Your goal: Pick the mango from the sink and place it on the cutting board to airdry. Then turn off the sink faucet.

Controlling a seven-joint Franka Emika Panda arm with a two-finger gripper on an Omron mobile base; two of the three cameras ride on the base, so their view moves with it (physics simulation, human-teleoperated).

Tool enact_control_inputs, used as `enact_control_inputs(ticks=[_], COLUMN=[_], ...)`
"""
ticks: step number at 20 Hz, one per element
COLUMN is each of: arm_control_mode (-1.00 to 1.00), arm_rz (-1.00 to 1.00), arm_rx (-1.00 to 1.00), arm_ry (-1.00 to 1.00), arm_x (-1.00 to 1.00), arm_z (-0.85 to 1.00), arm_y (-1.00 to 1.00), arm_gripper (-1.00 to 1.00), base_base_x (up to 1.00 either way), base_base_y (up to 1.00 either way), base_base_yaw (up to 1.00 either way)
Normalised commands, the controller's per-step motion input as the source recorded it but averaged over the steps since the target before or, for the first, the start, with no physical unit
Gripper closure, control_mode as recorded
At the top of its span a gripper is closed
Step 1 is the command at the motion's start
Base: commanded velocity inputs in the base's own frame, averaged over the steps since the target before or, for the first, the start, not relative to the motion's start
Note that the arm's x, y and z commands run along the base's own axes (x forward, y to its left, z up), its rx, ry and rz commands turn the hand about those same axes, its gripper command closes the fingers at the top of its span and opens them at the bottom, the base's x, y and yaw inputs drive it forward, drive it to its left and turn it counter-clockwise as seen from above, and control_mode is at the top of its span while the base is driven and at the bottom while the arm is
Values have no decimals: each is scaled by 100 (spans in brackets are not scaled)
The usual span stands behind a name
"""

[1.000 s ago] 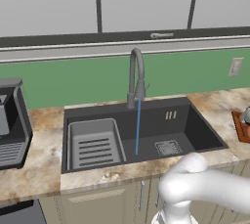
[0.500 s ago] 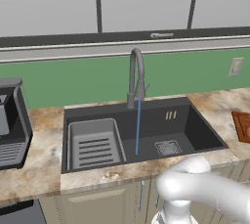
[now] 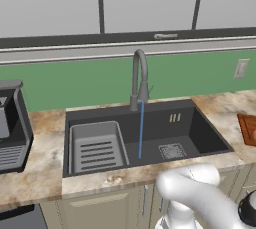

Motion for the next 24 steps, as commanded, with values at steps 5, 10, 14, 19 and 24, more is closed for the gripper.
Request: enact_control_inputs(ticks=[5, 10, 14, 19, 24], arm_control_mode=[-100, -100, -100, -100, -100], arm_rz=[1, 13, 25, 29, 30], arm_rx=[4, 14, 12, 11, 6], arm_ry=[-27, -3, -5, -9, -17], arm_x=[-44, -2, -7, -13, -20], arm_z=[26, 66, 50, 23, 22], arm_y=[68, 41, 13, 0, 8], arm_gripper=[-100, -100, -100, -100, -100], base_base_x=[0, 0, 0, 0, 0], base_base_y=[0, 0, 0, 0, 0], base_base_yaw=[0, 0, 0, 0, 0])
